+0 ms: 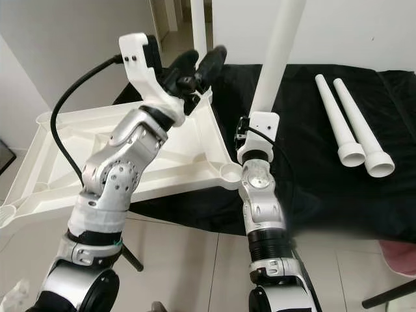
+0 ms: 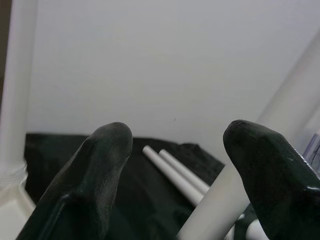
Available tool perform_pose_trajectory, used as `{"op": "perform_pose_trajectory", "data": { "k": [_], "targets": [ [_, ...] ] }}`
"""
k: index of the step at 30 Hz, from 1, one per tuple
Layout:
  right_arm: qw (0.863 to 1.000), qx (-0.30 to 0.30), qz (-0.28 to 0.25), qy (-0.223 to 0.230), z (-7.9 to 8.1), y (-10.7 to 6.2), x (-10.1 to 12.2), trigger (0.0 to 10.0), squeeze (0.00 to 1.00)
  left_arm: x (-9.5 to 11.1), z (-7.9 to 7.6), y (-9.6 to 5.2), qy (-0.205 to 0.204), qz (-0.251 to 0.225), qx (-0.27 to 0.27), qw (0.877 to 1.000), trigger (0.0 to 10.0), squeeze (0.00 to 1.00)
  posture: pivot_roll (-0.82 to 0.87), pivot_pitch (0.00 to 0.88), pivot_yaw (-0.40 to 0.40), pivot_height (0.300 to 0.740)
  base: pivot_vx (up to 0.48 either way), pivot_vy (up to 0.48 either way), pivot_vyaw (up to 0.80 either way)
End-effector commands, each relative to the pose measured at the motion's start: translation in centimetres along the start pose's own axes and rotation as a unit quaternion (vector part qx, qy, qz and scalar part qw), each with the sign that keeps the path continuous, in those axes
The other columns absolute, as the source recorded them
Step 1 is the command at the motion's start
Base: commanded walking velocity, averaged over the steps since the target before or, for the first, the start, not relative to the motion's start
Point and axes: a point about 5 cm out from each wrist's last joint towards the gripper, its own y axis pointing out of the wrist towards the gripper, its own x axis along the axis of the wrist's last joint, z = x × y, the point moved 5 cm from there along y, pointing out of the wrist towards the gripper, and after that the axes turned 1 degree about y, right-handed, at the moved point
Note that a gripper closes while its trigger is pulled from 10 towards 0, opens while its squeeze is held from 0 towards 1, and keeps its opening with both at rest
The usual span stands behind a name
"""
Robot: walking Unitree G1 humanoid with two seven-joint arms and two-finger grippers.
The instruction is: Building children table
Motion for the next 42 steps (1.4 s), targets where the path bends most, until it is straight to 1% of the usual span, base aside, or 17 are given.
{"op": "perform_pose_trajectory", "data": {
  "k": [1, 7, 8, 9, 14, 16, 18, 19, 21, 25, 26, 28, 29, 31, 33, 36, 42],
  "targets": [
    [1.0, 0.009, -0.014, 0.011, 0.5, -0.3, 0.5, 10.0, 0.0, -0.3, -0.4, -0.5, 0.004, 0.011, -0.02, 1.0, 10.0, 0.0, -0.09, 0.024, 0.088, 0.74, 0.0, 0.0, 0.0],
    [0.999, 0.022, -0.014, 0.024, 1.1, -0.9, 0.7, 10.0, 0.0, -2.5, 0.1, -2.4, 0.023, 0.054, -0.019, 0.998, 10.0, 0.0, -0.1, 0.028, 0.091, 0.74, 0.0, 0.0, 0.0],
    [0.999, 0.038, -0.009, 0.03, 1.5, -1.0, 0.7, 10.0, 0.0, -3.8, 0.2, -3.4, 0.047, 0.076, -0.025, 0.996, 10.0, 0.0, -0.09, 0.025, 0.091, 0.74, 0.0, 0.0, 0.0],
    [0.998, 0.044, -0.005, 0.033, 1.7, -1.1, 0.6, 10.0, 0.0, -4.2, 0.2, -3.7, 0.055, 0.082, -0.028, 0.995, 10.0, 0.0, -0.09, 0.025, 0.091, 0.74, 0.0, 0.0, 0.0],
    [0.997, 0.062, -0.004, 0.038, 2.2, -1.3, 0.7, 10.0, 0.0, -4.6, -0.1, -4.6, 0.071, 0.089, -0.041, 0.993, 10.0, 0.0, -0.09, 0.024, 0.087, 0.74, 0.0, 0.0, 0.0],
    [0.997, 0.065, -0.006, 0.033, 2.3, -1.2, 0.7, 10.0, 0.0, -5.5, -0.2, -5.1, 0.089, 0.101, -0.049, 0.99, 10.0, 0.0, -0.07, 0.026, 0.088, 0.74, 0.0, 0.0, 0.0],
    [0.997, 0.072, -0.01, 0.028, 2.7, -1.2, 0.8, 10.0, 0.0, -7.2, -0.5, -6.5, 0.106, 0.133, -0.07, 0.983, 10.0, 0.0, -0.05, 0.034, 0.098, 0.74, 0.0, 0.0, 0.0],
    [0.997, 0.072, -0.01, 0.028, 2.7, -1.2, 0.8, 10.0, 0.0, -7.2, -0.5, -6.5, 0.106, 0.133, -0.07, 0.983, 10.0, 0.0, -0.05, 0.034, 0.098, 0.74, 0.0, 0.0, 0.0],
    [0.997, 0.076, -0.011, 0.026, 2.9, -1.2, 0.7, 10.0, 0.0, -9.1, -0.6, -8.0, 0.119, 0.182, -0.093, 0.972, 10.0, 0.0, -0.04, 0.035, 0.101, 0.74, 0.0, 0.0, 0.0],
    [0.997, 0.076, -0.012, 0.028, 3.0, -1.2, 0.8, 10.0, 0.0, -9.6, -0.5, -8.5, 0.124, 0.193, -0.096, 0.969, 10.0, 0.0, -0.03, 0.045, 0.11, 0.74, 0.0, 0.0, 0.0],
    [0.997, 0.075, -0.012, 0.03, 3.1, -1.2, 0.8, 10.0, 0.0, -9.8, -0.4, -8.9, 0.128, 0.199, -0.097, 0.967, 10.0, 0.0, -0.03, 0.045, 0.11, 0.74, 0.0, 0.0, 0.0],
    [0.996, 0.076, -0.015, 0.033, 3.2, -1.3, 1.0, 10.0, 0.0, -11.7, 0.3, -10.3, 0.145, 0.241, -0.097, 0.955, 10.0, 0.0, -0.03, 0.045, 0.133, 0.74, 0.0, 0.0, 0.0],
    [0.996, 0.076, -0.015, 0.033, 3.2, -1.3, 1.0, 10.0, 0.0, -11.7, 0.3, -10.3, 0.145, 0.241, -0.097, 0.955, 10.0, 0.0, -0.03, 0.045, 0.133, 0.74, 0.0, 0.0, 0.0],
    [0.997, 0.074, -0.016, 0.032, 3.0, -1.4, 1.0, 10.0, 0.0, -13.2, 1.0, -11.3, 0.15, 0.278, -0.092, 0.944, 10.0, 0.0, -0.04, 0.047, 0.14, 0.74, 0.0, 0.0, 0.0],
    [0.997, 0.069, -0.017, 0.038, 2.7, -1.5, 1.0, 10.0, 0.0, -14.2, 1.5, -11.7, 0.167, 0.3, -0.094, 0.934, 10.0, 0.0, -0.04, 0.05, 0.147, 0.74, 0.0, 0.0, 0.0],
    [0.997, 0.066, -0.016, 0.035, 2.5, -1.7, 0.9, 10.0, 0.0, -14.7, 1.8, -12.0, 0.178, 0.316, -0.098, 0.927, 10.0, 0.0, -0.04, 0.049, 0.148, 0.74, 0.0, 0.0, 0.0],
    [0.997, 0.066, -0.008, 0.034, 2.3, -1.9, 0.4, 10.0, 0.0, -15.5, 2.7, -12.2, 0.199, 0.33, -0.084, 0.919, 10.0, 0.0, -0.05, 0.042, 0.14, 0.74, 0.0, 0.0, 0.0]
  ]
}}
